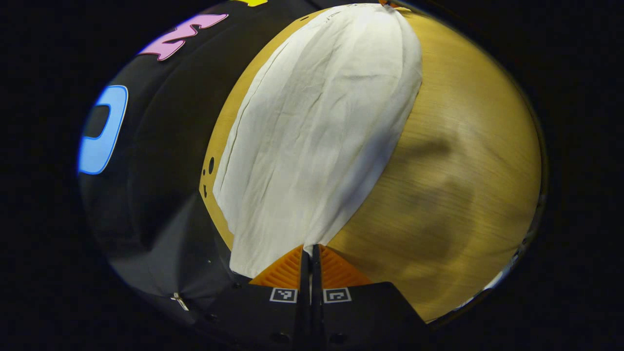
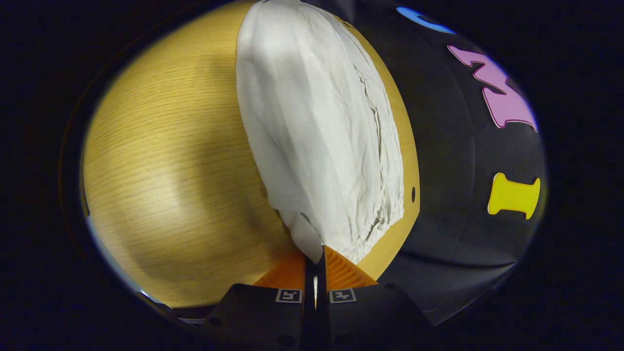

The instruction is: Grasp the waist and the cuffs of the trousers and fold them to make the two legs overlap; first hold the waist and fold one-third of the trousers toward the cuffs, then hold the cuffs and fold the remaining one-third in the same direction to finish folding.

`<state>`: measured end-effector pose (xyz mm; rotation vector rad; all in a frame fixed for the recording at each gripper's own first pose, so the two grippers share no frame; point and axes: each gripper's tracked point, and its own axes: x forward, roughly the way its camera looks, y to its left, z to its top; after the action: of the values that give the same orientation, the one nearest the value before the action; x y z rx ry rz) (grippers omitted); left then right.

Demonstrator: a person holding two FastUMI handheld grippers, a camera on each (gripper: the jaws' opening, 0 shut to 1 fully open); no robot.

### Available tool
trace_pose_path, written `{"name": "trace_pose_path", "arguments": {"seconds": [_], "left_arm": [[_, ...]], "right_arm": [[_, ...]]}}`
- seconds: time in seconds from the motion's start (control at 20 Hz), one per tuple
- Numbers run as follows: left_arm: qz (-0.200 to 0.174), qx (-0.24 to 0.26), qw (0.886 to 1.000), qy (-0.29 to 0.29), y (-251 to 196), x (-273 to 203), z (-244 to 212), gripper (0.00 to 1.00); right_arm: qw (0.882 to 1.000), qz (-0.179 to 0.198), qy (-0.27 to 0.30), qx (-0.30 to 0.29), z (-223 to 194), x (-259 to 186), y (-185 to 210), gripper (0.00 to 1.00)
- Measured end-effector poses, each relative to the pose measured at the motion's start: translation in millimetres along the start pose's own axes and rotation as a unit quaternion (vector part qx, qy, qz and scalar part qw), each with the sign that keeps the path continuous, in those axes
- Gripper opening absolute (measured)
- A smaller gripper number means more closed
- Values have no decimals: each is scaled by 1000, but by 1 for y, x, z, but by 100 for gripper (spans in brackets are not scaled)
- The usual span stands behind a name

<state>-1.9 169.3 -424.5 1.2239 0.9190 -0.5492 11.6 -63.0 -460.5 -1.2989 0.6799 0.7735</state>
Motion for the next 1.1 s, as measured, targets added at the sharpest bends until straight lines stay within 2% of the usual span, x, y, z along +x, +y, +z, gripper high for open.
{"name": "trace_pose_path", "arguments": {"seconds": [0.1, 0.25, 0.5, 0.6, 0.75, 0.9, 0.95, 1.1], "left_arm": [[5, 5, 1000, 7, -5, -5, -7, 5], [22, -4, 1000, 12, -7, -14, -16, 5], [116, -59, 992, 9, 21, -41, -2, 5], [148, -77, 986, 11, 46, -39, 6, 5], [174, -124, 977, 12, 76, -41, 18, 5], [193, -175, 966, 6, 112, -33, 33, 5], [199, -187, 962, 3, 124, -31, 39, 7], [209, -207, 956, -4, 158, -13, 61, 5]], "right_arm": [[1000, 3, -6, -16, 0, -3, 3, 5], [1000, -2, -12, -1, 2, -7, -3, 5], [996, -71, -24, 50, 13, -31, -36, 5], [991, -107, -29, 75, 18, -40, -61, 5], [981, -148, -34, 121, 22, -48, -98, 5], [969, -176, -36, 171, 25, -46, -132, 5], [965, -183, -36, 184, 27, -43, -141, 5], [955, -203, -26, 215, 33, -27, -166, 5]]}}
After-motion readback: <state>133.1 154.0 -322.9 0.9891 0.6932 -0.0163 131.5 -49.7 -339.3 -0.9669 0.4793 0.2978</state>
